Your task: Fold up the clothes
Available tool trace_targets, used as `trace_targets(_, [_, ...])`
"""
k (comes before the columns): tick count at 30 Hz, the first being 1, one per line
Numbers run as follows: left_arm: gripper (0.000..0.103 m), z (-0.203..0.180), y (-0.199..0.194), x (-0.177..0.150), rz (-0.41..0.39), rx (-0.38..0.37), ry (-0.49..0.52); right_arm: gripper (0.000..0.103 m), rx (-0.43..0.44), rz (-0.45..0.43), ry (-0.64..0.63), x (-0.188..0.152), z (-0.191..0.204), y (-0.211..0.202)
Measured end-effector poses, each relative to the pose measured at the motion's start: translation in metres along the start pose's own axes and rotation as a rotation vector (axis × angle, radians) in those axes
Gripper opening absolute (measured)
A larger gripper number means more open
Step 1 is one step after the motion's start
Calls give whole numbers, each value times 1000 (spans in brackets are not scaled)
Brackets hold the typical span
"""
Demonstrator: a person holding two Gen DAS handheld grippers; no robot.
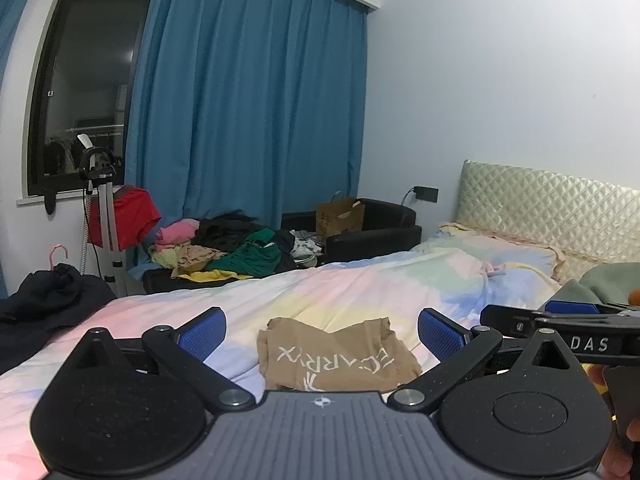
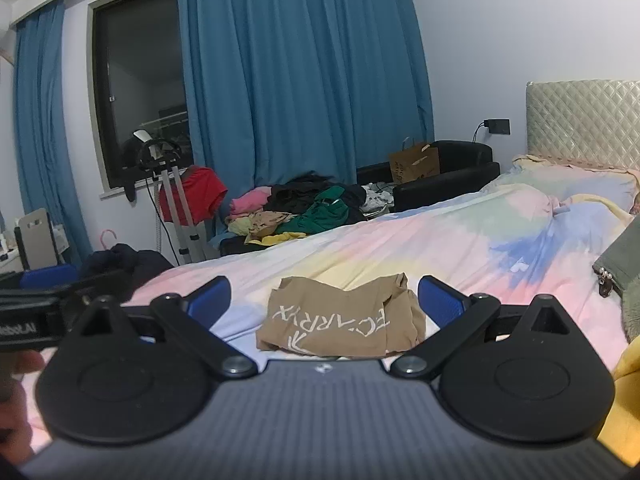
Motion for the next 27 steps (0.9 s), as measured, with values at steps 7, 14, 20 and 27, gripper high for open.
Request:
trace_targets(7, [103,7,5,-27,10,3,-6,102,-23,-8,-22,-27,0,6])
trace_targets(14, [103,15,9,-46,16,23,-5,102,-28,-8,-26,-54,1,17])
trace_targets(20, [103,21,11,-61,20,38,-5,102,-33,-2,-18,-71,1,26])
trace_targets(27, [103,21,11,-72,26,43,20,102,-39,-26,-38,-78,2,26])
Point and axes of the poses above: each gripper's, at about its wrist camera, not at the fingertips, and y roughly the way its jaws point, z to its left, x to its top, the point moved 8 cm from there along y, roughly the way its jaws point, and after that the axes turned 10 degrees about -z, right-handed, at the moved point
